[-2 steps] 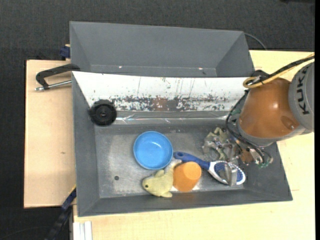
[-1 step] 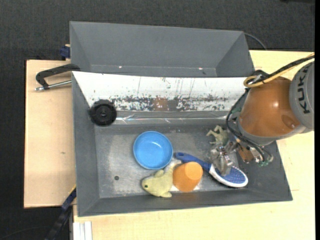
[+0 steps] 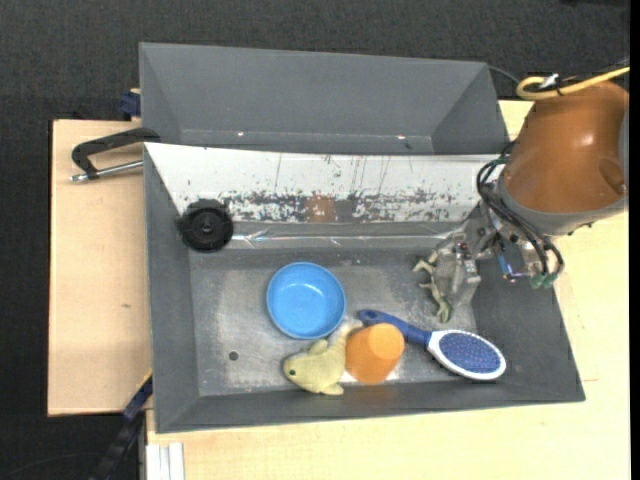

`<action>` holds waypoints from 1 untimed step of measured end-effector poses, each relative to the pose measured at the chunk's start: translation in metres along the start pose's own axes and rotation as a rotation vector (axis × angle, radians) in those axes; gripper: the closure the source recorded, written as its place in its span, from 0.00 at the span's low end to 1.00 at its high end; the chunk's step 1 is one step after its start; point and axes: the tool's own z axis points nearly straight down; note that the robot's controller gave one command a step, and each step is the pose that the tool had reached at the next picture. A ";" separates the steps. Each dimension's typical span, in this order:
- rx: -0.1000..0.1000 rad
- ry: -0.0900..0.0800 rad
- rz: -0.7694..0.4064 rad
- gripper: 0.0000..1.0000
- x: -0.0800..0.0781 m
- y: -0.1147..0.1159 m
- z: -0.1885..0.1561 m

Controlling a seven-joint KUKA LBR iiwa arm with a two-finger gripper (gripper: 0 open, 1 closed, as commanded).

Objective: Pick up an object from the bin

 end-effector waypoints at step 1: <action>-0.001 0.007 -0.001 0.00 0.002 0.000 0.003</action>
Offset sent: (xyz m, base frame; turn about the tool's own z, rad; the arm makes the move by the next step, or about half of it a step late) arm 0.0000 0.0000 0.0000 0.0000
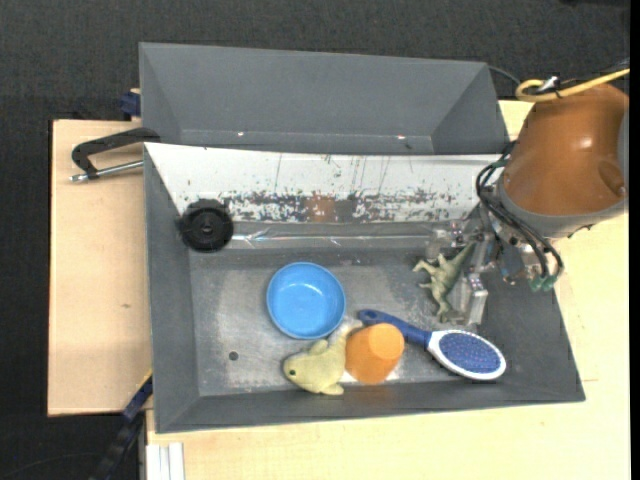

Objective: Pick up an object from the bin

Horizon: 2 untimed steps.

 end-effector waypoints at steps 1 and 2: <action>0.001 -0.005 -0.708 0.00 0.020 0.014 0.103; -0.002 0.002 -0.506 0.00 0.007 0.060 0.118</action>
Offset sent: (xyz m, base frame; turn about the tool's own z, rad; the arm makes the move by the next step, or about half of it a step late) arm -0.0246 0.0105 -0.1057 -0.7096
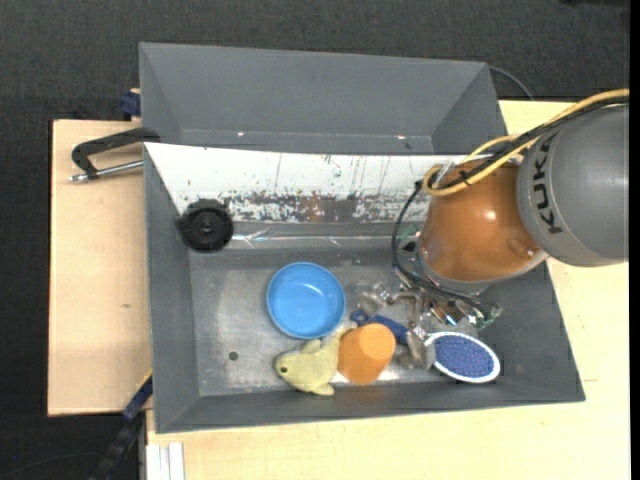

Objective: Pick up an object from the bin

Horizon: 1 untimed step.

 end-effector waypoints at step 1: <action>-0.003 0.002 0.065 0.00 -0.024 0.047 0.001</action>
Offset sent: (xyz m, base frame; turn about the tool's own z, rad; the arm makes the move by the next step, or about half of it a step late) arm -0.0081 0.0484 -0.0015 0.0688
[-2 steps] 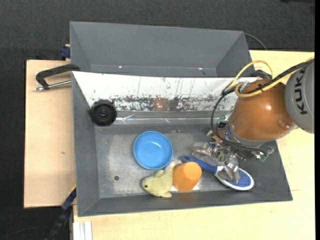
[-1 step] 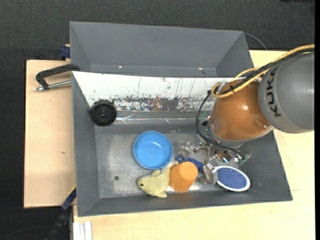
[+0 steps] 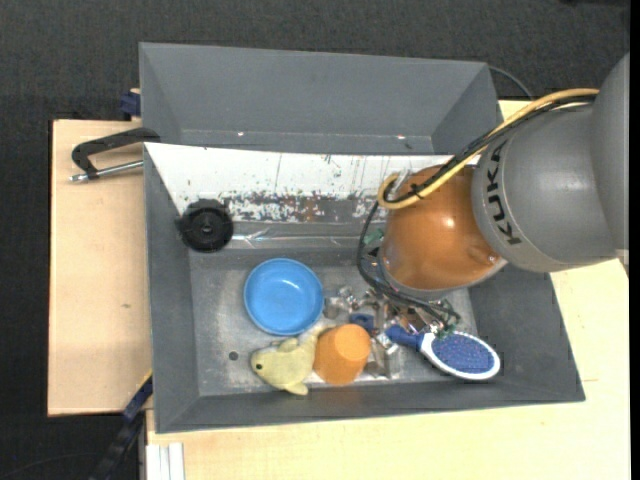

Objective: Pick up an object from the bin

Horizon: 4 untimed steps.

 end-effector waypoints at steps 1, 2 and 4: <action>0.002 0.000 0.002 1.00 0.001 -0.002 0.000; 0.006 -0.009 0.109 1.00 -0.064 -0.054 -0.001; 0.004 0.003 -0.083 0.00 0.049 -0.090 -0.041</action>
Offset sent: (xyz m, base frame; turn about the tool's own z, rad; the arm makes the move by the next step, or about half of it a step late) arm 0.0000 0.0000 0.0000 0.0000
